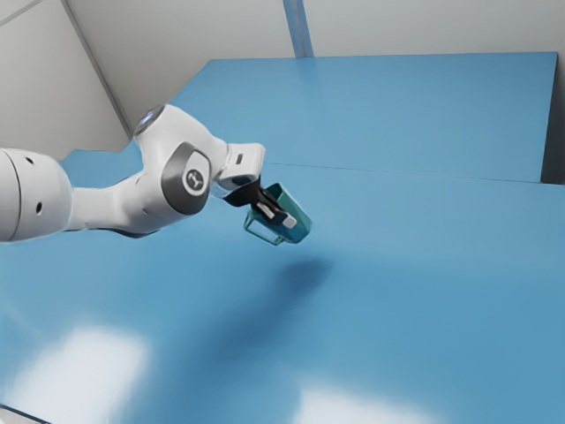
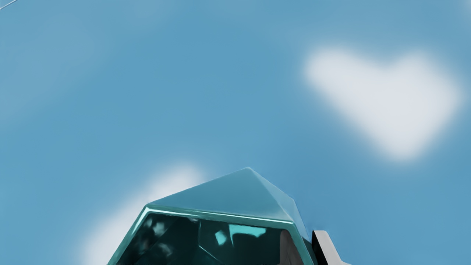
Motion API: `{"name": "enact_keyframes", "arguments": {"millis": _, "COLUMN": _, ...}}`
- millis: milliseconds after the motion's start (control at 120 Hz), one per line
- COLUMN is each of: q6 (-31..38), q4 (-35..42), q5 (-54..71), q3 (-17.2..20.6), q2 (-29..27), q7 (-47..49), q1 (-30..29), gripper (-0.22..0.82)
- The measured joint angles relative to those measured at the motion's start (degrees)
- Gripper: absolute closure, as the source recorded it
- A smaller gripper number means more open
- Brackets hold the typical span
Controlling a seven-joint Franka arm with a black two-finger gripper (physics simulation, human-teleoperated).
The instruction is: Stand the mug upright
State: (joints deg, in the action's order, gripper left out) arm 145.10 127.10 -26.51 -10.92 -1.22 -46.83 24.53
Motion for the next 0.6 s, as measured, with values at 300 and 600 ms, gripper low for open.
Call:
{"name": "enact_keyframes", "arguments": {"millis": 300, "q6": -12.12, "q4": -0.23, "q5": 22.20, "q3": 0.15, "q2": -1.45, "q7": 24.53, "q1": -2.05, "gripper": 0.78}}
{"name": "enact_keyframes", "arguments": {"millis": 600, "q6": -15.97, "q4": -0.25, "q5": 25.69, "q3": 2.19, "q2": 0.96, "q7": 39.87, "q1": -5.63, "gripper": 0.78}}
